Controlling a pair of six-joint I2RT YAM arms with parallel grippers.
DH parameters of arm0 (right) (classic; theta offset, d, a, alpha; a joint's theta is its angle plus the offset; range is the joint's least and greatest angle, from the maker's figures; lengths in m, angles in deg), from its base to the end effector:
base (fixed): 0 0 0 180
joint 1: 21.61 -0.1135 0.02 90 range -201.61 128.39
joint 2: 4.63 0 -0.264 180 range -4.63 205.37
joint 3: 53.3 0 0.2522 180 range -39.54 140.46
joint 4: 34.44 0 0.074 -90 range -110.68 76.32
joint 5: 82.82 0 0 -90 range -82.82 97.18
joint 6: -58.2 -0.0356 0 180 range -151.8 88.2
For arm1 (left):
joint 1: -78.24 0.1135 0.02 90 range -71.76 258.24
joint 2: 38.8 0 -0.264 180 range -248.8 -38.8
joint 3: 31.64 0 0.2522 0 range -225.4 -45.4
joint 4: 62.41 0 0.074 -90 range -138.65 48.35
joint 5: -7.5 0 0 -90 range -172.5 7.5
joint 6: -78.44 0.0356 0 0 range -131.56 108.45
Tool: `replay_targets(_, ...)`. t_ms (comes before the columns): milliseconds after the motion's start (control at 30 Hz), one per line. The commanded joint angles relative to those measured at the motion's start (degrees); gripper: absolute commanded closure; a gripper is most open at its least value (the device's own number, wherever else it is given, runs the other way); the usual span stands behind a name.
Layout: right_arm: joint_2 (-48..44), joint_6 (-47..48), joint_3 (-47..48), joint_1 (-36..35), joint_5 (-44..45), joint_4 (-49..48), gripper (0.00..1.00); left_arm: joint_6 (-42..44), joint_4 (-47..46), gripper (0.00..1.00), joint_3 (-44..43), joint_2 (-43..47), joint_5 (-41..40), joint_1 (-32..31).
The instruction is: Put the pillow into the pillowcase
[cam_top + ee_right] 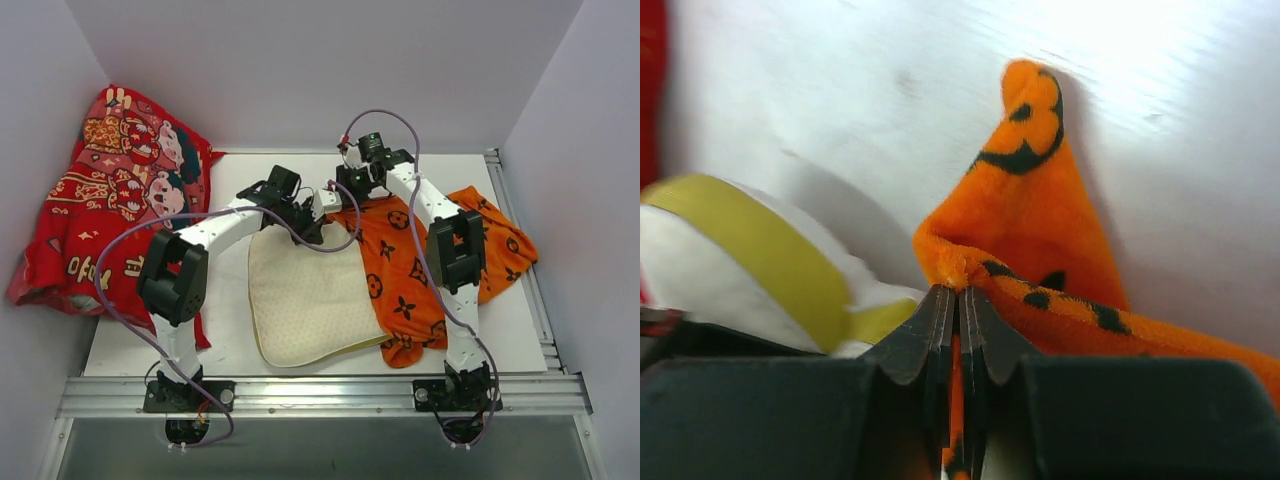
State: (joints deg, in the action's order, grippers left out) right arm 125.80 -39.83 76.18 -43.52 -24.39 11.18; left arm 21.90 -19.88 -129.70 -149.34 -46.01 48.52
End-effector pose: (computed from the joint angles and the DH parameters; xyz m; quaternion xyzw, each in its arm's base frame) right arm 0.4709 0.2095 0.2345 -0.2079 0.8753 0.3361 0.2787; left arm 0.3523 -0.2255 0.2221 0.5547 0.7223 -0.2891 0.2951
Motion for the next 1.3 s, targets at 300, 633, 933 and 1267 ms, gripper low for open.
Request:
replay_targets(300, -15.91, -44.00, -10.79, -7.52, -17.75, -35.45, 1.00, -12.94, -18.04, 1.00, 8.43, 18.25, 8.25, 1.75)
replay_targets(633, -11.59, -23.10, -1.45, -6.23, -13.07, -23.62, 0.43, -26.96, -17.11, 0.46, 22.68, 25.71, -3.97, 12.75)
replay_targets(933, -42.70, -14.56, -35.72, 10.74, -9.75, -4.82, 0.18, -21.30, 0.05, 0.03, 25.04, 39.08, -21.70, -12.50)
replay_targets(1267, -48.01, -7.00, -60.52, 18.13, -2.53, 2.69, 0.25, -33.10, -0.56, 0.02, 29.10, 32.17, -38.24, -31.28)
